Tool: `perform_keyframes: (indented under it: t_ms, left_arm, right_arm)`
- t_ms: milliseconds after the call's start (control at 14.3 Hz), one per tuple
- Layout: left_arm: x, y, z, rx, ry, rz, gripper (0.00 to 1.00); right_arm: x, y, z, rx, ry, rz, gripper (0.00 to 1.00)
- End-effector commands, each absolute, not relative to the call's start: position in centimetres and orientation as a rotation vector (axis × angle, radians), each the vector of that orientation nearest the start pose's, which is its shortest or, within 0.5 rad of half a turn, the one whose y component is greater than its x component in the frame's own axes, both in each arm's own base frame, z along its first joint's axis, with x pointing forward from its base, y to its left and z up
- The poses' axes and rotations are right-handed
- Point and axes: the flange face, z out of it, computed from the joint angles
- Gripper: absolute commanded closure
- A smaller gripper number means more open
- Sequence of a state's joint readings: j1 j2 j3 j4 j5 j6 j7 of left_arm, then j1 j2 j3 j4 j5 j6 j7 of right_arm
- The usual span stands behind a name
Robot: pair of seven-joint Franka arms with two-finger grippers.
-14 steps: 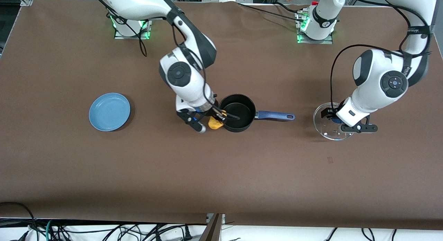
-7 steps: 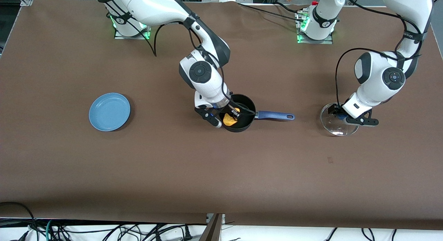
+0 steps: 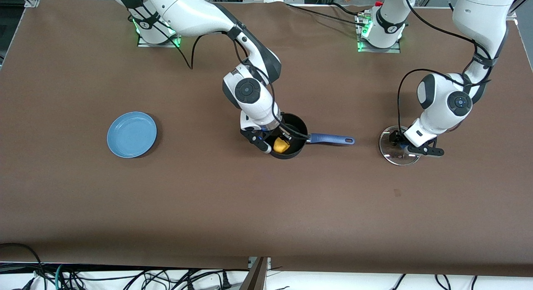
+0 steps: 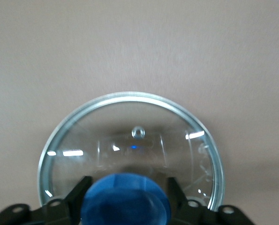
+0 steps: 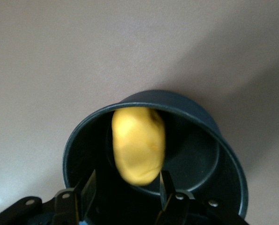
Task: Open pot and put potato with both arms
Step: 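Lower the potato into the pot while the left gripper sets lid down, then open the right gripper over the pot while the left gripper releases the lid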
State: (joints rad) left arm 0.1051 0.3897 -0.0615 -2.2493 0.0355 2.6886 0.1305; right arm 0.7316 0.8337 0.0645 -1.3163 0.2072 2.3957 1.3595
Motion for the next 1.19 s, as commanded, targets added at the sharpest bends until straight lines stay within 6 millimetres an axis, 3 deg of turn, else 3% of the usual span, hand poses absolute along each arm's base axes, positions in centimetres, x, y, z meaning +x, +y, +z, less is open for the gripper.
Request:
perform_keyframes:
  t_ms: [0, 140, 280, 419, 769, 909, 1118]
  left_arm:
    - [56.3, 2.5, 22.2, -3.125, 0.232, -0.105, 0.00]
    - [57.5, 2.7, 25.3, -3.121, 0.225, -0.102, 0.00]
    - [58.1, 3.2, 29.1, -3.121, 0.192, -0.118, 0.00]
    - [58.7, 4.1, 34.3, -3.127, 0.135, -0.147, 0.00]
    - [61.5, 6.3, 48.2, -3.142, -0.039, -0.076, 0.00]
    - [61.5, 6.4, 51.0, -3.136, -0.105, -0.053, 0.00]
    - [61.4, 6.5, 55.5, -3.134, -0.162, -0.039, 0.00]
  right_arm:
    - [54.4, 54.4, 28.6, -2.648, 1.012, 0.132, 0.00]
    - [55.6, 52.3, 31.5, -2.707, 0.986, 0.148, 0.00]
    - [58.3, 48.5, 36.9, -2.742, 0.867, 0.145, 0.00]
    - [59.7, 44.8, 39.8, -2.813, 0.738, 0.151, 0.00]
    - [64.2, 29.7, 46.2, -2.935, 0.358, 0.225, 0.00]
    - [64.8, 23.9, 47.7, -2.957, 0.202, 0.282, 0.00]
    - [64.9, 14.0, 51.9, -3.014, -0.021, 0.266, 0.00]
